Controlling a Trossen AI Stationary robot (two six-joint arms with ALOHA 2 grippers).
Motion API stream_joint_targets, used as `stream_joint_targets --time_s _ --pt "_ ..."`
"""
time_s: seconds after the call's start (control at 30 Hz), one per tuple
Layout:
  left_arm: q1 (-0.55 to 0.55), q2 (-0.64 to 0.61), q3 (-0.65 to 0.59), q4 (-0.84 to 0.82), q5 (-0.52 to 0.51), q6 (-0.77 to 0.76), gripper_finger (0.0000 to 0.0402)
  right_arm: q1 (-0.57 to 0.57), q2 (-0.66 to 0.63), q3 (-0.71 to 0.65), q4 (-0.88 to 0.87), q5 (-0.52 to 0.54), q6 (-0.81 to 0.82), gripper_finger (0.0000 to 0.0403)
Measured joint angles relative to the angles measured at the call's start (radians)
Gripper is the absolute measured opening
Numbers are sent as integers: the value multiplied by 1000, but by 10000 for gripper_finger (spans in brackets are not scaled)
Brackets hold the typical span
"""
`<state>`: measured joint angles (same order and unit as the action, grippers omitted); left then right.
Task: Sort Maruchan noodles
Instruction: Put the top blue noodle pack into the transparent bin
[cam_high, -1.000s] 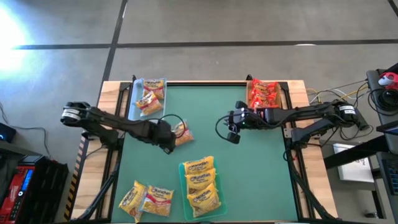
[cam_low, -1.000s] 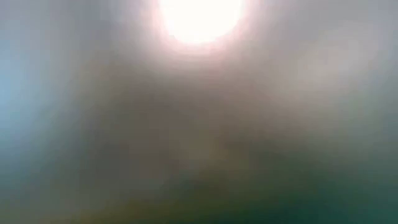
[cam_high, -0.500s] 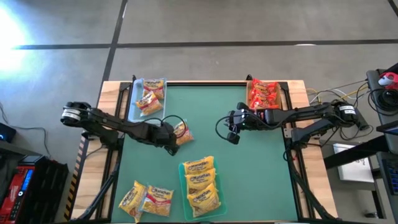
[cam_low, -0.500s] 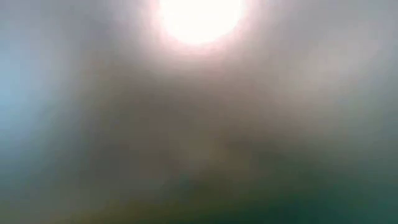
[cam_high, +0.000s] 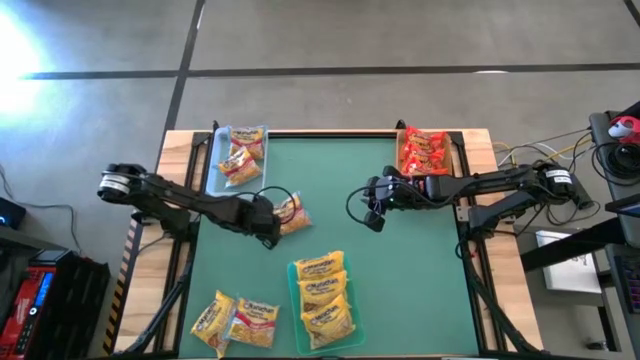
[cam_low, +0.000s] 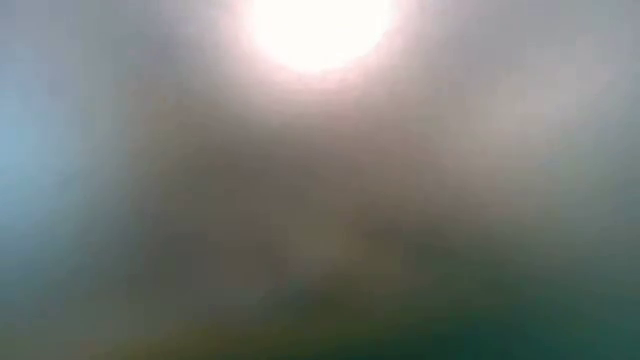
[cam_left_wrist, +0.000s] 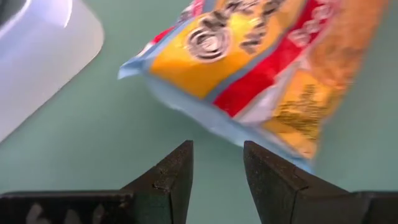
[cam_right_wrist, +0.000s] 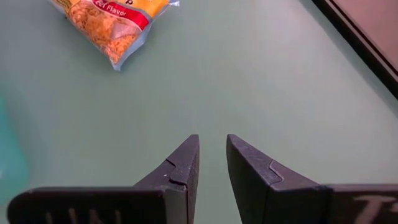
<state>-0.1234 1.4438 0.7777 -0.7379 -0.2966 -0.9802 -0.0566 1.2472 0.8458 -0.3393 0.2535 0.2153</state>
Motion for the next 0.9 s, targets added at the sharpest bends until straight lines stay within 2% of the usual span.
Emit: stream_joint_targets --time_s 0.17,0.47,0.7,0.9 --pt "1 56 -23 73 6 -21 125 0 0 0 3 0 -5 70" --pt "25 165 -21 269 -6 67 125 0 0 0 9 0 -6 70" --pt "84 190 -23 429 -74 157 125 0 0 -1 26 0 -5 70" --pt "125 205 -23 614 -78 246 125 0 15 -8 93 0 36 70"
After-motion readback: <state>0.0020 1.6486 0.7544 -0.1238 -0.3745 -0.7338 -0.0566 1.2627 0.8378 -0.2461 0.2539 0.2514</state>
